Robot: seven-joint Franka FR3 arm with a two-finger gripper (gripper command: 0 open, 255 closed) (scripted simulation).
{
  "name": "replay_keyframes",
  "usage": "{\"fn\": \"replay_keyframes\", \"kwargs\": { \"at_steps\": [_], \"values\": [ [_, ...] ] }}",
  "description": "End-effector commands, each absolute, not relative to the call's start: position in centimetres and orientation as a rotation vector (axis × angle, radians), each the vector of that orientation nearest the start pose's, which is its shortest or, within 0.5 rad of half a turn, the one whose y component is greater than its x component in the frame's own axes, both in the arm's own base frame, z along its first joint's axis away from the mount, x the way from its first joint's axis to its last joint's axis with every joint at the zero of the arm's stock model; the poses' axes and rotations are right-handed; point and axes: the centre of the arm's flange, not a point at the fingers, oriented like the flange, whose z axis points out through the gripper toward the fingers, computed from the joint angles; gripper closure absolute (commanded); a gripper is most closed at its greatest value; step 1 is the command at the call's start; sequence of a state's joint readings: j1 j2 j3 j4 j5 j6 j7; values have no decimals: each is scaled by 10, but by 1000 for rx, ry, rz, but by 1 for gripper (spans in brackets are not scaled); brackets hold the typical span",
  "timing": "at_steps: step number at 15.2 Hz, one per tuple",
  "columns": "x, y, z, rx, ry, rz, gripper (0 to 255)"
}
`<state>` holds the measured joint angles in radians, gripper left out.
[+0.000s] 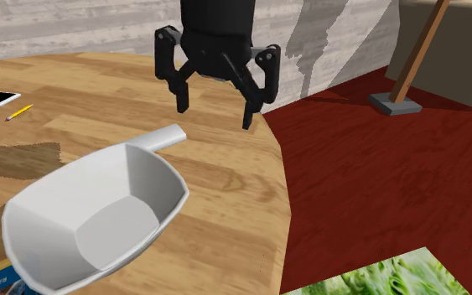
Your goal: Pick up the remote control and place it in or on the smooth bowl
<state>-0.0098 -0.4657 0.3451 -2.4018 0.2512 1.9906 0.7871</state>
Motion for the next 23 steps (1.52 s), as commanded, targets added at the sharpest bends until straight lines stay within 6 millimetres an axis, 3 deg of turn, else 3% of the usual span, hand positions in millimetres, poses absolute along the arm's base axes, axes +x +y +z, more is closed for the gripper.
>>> {"fn": "replay_keyframes", "kwargs": {
  "at_steps": [1,10,18,23],
  "values": [
    [401,184,469,-2906,958,11,0],
    [476,266,418,-2811,1290,4,0],
    [552,321,371,-2698,1569,-2,0],
    [553,321,344,-2698,1569,-2,0]
  ]
}}
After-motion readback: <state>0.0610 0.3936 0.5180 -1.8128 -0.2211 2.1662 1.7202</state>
